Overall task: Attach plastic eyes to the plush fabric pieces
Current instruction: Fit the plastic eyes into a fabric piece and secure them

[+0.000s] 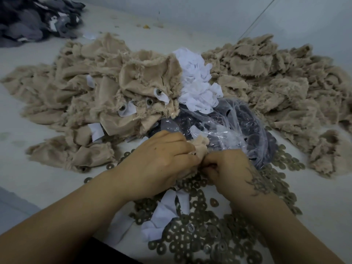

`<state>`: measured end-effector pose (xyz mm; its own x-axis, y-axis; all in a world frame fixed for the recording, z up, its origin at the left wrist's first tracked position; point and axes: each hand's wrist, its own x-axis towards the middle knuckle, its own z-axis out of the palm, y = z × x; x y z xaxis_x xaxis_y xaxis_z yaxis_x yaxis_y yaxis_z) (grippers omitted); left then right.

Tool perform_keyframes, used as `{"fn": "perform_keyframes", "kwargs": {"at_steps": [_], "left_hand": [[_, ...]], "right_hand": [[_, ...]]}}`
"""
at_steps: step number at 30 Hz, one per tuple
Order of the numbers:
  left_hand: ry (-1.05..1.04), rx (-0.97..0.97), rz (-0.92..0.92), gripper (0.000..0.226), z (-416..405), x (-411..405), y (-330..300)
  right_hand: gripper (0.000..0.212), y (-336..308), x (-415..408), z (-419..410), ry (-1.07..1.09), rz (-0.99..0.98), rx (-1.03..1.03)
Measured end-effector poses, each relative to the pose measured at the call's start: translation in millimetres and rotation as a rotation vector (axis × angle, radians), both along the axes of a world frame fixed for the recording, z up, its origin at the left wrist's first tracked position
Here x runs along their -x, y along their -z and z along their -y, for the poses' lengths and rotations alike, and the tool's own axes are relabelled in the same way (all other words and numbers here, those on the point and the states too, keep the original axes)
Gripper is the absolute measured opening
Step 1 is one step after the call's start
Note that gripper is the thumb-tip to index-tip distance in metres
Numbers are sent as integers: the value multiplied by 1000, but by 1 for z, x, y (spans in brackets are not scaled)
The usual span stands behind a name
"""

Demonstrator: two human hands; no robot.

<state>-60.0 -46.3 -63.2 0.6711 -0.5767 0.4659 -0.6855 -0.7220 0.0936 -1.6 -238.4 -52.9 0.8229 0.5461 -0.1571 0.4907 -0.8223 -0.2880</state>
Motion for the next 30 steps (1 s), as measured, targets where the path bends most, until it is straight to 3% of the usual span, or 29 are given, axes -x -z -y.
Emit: {"fn": "perform_keyframes", "kwargs": {"at_steps": [6, 10, 16, 22, 26, 30], "left_hand": [[-15, 11, 35, 20, -4, -3, -2], [-9, 36, 53, 21, -4, -3, -2], [-12, 131, 73, 18, 1, -2, -2], [-108, 291, 12, 15, 8, -4, -3], [-233, 352, 82, 22, 8, -6, 0], [-278, 363, 143, 24, 6, -8, 4]], "right_hand": [[12, -1, -21, -8, 37, 139, -164], [35, -16, -30, -11, 54, 115, -321], [23, -21, -6, -8, 228, -42, -966], [16, -13, 7, -18, 153, 57, -937], [18, -14, 4, -15, 107, 21, -1003], [21, -12, 5, -15, 51, 113, -935]]}}
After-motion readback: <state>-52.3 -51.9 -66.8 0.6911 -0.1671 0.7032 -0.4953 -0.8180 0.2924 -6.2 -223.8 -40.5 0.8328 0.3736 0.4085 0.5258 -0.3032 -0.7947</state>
